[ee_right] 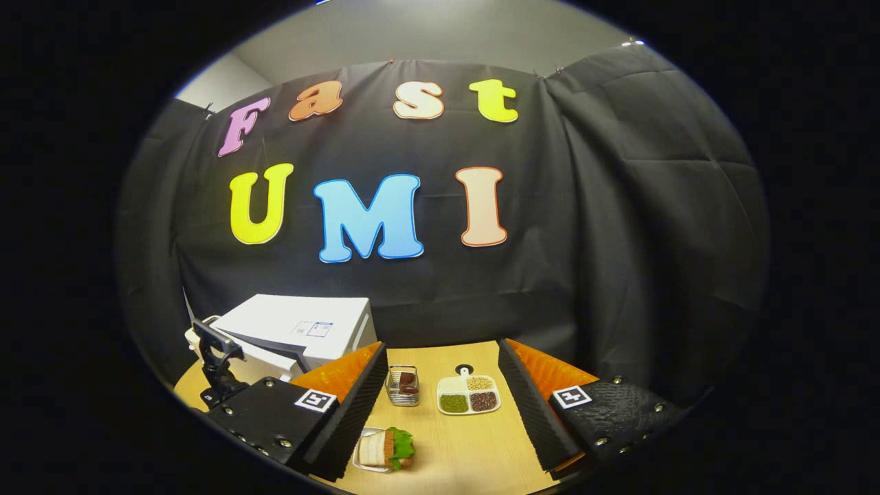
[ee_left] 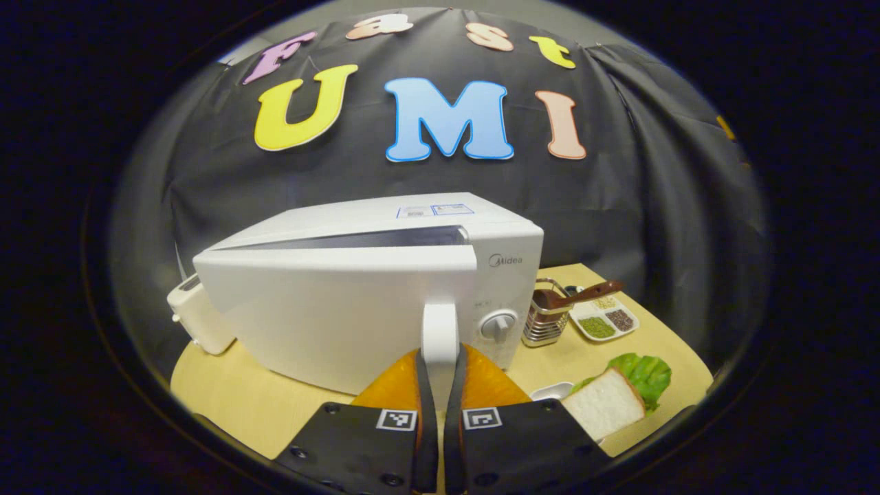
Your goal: Open the microwave oven with the left hand, put the food in, and close the microwave oven.
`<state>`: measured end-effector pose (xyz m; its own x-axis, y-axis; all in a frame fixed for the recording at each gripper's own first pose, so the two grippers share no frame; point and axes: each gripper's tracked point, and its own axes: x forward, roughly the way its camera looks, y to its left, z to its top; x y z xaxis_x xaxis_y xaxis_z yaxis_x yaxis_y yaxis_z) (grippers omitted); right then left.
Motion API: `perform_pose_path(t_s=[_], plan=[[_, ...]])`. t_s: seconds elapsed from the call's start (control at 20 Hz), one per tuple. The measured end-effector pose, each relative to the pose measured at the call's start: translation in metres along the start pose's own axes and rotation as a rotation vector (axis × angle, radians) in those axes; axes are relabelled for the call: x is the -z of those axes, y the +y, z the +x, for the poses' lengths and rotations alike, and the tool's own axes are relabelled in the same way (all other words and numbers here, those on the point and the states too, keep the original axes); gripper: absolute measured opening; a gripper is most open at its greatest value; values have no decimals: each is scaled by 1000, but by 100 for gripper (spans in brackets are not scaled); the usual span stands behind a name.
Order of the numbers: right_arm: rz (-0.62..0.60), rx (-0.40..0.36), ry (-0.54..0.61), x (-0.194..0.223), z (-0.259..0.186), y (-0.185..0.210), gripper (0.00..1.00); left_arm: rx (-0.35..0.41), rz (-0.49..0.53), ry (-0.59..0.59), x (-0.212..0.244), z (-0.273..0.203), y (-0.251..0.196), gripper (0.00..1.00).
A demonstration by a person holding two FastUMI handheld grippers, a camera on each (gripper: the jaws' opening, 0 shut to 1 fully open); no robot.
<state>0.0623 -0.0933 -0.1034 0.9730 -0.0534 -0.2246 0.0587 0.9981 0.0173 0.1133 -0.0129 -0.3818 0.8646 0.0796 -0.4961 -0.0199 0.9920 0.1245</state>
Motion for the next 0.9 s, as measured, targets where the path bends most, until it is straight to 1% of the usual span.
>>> perform_pose_path(t_s=[0.15,0.2,0.25,0.3,0.35,0.4,0.55,0.6,0.65,0.7,0.75,0.8,0.85,0.9], plan=[[9,-7,-4,0,-5,11,98,61,14,16,13,-29,6,11],[12,-15,-10,-2,-9,19,98,78,23,20,17,-40,10,11],[12,-27,-17,-4,-13,28,94,97,33,24,22,-50,13,11],[6,-37,-22,-3,-17,36,98,116,42,31,27,-61,17,10],[-2,-46,-21,-1,-21,44,98,136,50,36,32,-73,22,10],[-6,-55,-20,1,-23,52,94,156,60,40,36,-84,27,10],[-9,-83,-6,8,-34,78,94,200,91,58,51,-118,48,10],[-10,-90,-6,10,-37,85,94,208,99,60,56,-129,58,11],[-13,-94,-4,11,-41,92,98,214,102,60,61,-141,67,11],[-14,-100,-2,14,-44,99,94,218,100,64,64,-153,78,10],[-12,-106,-2,14,-48,106,98,221,94,72,72,-163,88,11],[-9,-114,-2,16,-51,113,94,221,101,76,76,-174,100,10],[-10,-120,-1,17,-53,120,94,218,122,82,82,-184,112,11],[-14,-125,1,19,-55,126,98,213,139,89,87,-194,127,11]])
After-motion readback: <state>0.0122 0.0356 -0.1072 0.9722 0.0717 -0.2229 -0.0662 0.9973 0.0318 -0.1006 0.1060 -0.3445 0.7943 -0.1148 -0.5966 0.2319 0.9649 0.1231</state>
